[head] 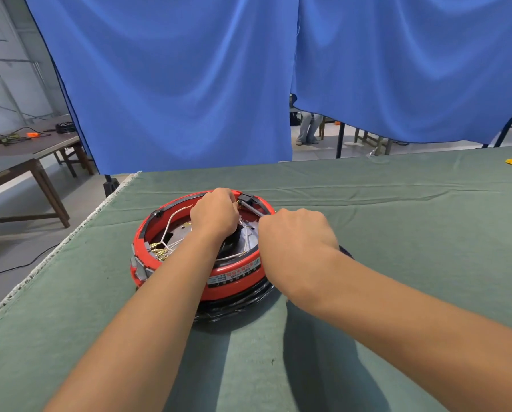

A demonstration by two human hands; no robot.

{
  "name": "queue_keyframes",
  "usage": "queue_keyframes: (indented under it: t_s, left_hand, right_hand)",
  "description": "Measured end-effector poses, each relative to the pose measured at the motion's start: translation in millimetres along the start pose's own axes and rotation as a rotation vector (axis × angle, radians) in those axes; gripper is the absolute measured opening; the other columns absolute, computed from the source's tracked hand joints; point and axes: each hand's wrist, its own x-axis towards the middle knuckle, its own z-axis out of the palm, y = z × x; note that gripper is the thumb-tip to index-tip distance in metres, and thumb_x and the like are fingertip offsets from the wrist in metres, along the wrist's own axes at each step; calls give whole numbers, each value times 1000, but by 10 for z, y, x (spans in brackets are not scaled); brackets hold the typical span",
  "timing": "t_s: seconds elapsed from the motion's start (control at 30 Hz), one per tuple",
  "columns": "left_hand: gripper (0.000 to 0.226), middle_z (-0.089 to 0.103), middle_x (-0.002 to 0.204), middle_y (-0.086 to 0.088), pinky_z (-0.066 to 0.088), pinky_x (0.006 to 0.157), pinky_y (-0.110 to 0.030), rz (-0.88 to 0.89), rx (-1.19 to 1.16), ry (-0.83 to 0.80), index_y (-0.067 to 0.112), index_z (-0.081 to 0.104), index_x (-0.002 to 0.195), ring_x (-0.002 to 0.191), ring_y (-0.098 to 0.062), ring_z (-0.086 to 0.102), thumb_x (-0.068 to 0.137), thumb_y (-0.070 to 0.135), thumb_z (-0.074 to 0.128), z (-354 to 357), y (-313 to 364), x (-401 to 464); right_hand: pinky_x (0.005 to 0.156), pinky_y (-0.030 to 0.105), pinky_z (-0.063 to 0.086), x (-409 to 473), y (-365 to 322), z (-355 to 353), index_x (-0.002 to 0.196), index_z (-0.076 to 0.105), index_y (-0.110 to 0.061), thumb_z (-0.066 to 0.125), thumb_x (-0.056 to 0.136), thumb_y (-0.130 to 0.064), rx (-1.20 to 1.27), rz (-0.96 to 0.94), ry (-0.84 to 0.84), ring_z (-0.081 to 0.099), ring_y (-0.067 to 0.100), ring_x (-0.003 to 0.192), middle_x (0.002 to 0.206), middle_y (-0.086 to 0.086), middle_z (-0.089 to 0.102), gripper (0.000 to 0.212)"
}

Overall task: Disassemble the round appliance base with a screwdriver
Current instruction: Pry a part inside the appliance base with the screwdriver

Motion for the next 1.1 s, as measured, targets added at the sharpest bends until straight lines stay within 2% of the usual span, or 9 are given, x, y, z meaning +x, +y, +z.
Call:
queue_keyframes:
  t_s: [0.1,0.17,0.3,0.4,0.6,0.73,0.83,0.97,1.1]
  left_hand:
    - [19,68,99,-9,39,65,-33,-4,-2,-14,15,65,99,93,-32,59,94,17,47,-3,-2,4]
    - [18,67,99,-9,38,66,-33,-8,-1,-21,15,64,99,92,-31,59,94,16,47,-8,-4,9]
    - [17,67,100,-10,39,66,-34,-13,1,-32,15,64,100,92,-31,58,95,15,47,-8,-1,14]
    - [19,67,101,-10,40,68,-34,-16,-1,-38,15,63,101,94,-33,59,94,14,46,-4,-3,17]
    - [18,66,102,-11,40,69,-34,-29,-22,-39,15,63,100,95,-34,58,95,17,46,-5,-16,1]
    - [19,67,101,-10,40,68,-34,-27,-26,-39,14,63,101,94,-32,59,97,20,45,-1,-18,4]
    - [19,67,99,-9,39,66,-33,-28,-25,-42,14,63,101,92,-31,59,97,20,46,-2,-20,-1]
    - [17,67,97,-9,39,65,-33,-25,-20,-42,14,63,98,90,-30,59,97,19,46,-10,-14,1]
    - [17,67,97,-9,40,66,-33,-30,-12,-46,14,63,99,90,-30,59,96,18,47,-4,-27,10]
  right_hand:
    - [68,33,40,-18,73,-58,110,58,-12,46,90,-4,-30,-37,36,61,30,103,114,7,62,25]
    - [60,29,33,-24,192,-88,87,54,-14,46,89,-5,-72,-58,68,60,29,86,100,3,60,12]
    - [44,26,19,90,469,-22,66,34,-15,46,88,-9,-132,-17,96,34,22,50,64,2,40,26]
    - [44,26,20,201,682,76,89,54,-15,47,93,-19,-105,-26,115,44,30,64,80,5,56,9]
    - [59,32,32,187,803,220,112,58,-20,43,98,-26,-75,-37,81,58,34,82,99,8,63,22]
    - [58,31,31,39,491,190,87,48,-15,48,93,-13,-64,-9,108,59,32,82,94,8,62,6]
    - [62,31,34,-13,223,109,72,36,-18,50,86,-3,-55,-27,60,59,29,82,98,6,64,25]
    - [62,30,34,31,239,21,67,32,-17,48,87,-5,-98,-38,79,62,31,87,97,5,61,29]
    - [57,29,31,147,514,28,75,43,-15,47,89,-15,-97,-15,84,44,30,68,88,7,58,15]
